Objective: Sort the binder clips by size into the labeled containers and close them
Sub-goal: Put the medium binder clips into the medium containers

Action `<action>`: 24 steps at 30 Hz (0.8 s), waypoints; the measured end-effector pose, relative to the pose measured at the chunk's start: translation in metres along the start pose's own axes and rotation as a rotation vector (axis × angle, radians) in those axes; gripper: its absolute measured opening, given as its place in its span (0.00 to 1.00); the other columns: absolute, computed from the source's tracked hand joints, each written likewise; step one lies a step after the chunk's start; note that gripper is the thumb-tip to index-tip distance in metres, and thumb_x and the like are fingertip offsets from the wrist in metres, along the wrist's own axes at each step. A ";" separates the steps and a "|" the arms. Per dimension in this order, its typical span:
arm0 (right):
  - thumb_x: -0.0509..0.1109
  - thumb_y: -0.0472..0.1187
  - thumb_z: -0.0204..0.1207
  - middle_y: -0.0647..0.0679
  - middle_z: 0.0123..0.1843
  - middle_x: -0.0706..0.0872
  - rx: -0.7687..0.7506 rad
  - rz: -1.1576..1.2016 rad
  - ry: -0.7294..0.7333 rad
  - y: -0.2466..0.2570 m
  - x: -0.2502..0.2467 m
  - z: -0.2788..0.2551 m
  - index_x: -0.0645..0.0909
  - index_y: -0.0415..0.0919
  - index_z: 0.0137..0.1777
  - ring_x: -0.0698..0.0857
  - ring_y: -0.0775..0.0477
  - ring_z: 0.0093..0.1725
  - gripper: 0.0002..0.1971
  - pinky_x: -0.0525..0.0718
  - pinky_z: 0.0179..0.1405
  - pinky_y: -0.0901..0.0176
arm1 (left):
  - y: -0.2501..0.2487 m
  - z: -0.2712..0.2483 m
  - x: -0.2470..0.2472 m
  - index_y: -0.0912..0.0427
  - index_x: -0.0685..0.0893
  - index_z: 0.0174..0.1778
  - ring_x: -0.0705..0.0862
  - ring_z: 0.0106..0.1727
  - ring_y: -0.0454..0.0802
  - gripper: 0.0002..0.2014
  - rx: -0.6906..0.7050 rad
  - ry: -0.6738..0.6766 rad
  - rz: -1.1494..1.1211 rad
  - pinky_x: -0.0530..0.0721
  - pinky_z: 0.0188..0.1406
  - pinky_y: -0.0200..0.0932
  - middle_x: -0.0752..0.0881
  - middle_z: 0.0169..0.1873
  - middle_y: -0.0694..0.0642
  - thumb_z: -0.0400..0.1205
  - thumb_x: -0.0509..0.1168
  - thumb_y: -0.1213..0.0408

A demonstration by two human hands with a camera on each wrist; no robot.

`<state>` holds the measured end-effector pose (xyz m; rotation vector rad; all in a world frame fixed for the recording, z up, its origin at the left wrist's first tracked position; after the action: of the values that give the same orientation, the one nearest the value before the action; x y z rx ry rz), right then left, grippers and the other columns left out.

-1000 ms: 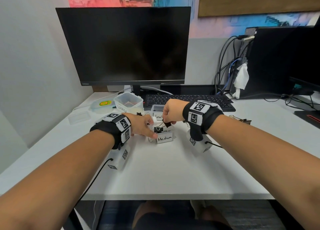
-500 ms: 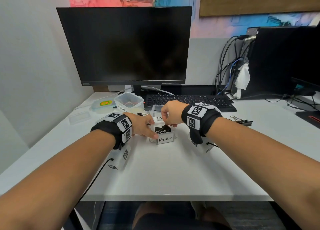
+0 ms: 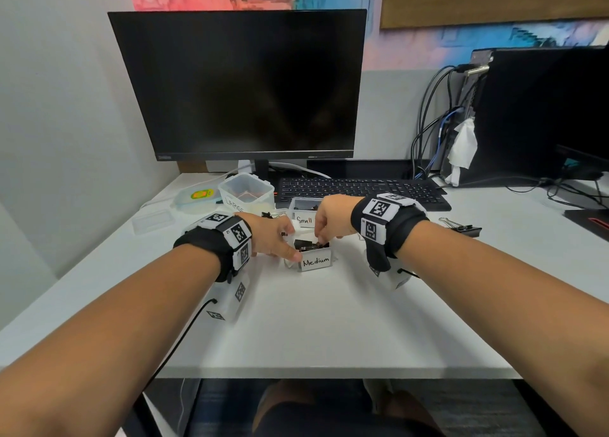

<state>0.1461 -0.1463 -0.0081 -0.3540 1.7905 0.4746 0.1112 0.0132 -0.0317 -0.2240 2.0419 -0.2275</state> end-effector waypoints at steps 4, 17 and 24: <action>0.68 0.36 0.79 0.51 0.41 0.85 0.038 0.055 -0.067 -0.011 -0.007 -0.004 0.87 0.41 0.55 0.83 0.52 0.32 0.09 0.77 0.23 0.70 | -0.003 -0.003 0.000 0.40 0.65 0.72 0.81 0.65 0.50 0.46 -0.017 -0.008 0.016 0.80 0.67 0.53 0.84 0.62 0.43 0.58 0.69 0.29; 0.70 0.40 0.74 0.42 0.56 0.88 0.223 -0.094 -0.135 -0.077 0.001 -0.037 0.86 0.40 0.59 0.87 0.41 0.56 0.14 0.85 0.53 0.54 | -0.041 -0.006 0.004 0.52 0.62 0.79 0.88 0.51 0.51 0.34 0.010 -0.153 0.296 0.83 0.51 0.43 0.86 0.58 0.53 0.81 0.55 0.36; 0.74 0.46 0.74 0.46 0.63 0.86 0.213 -0.162 0.076 -0.078 0.008 -0.047 0.83 0.39 0.66 0.84 0.45 0.61 0.22 0.82 0.60 0.57 | -0.049 -0.011 0.004 0.50 0.61 0.80 0.83 0.58 0.53 0.40 -0.050 -0.181 0.385 0.78 0.55 0.43 0.84 0.62 0.55 0.76 0.60 0.32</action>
<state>0.1410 -0.2378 -0.0159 -0.3680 1.8481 0.1564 0.1029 -0.0342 -0.0182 0.1165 1.8687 0.0810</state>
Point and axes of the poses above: each hand's wrist, its own z-axis towards the middle knuckle, its own x-axis out of the palm, y = z × x, the point moved 1 cm from there along z, towards the middle knuckle
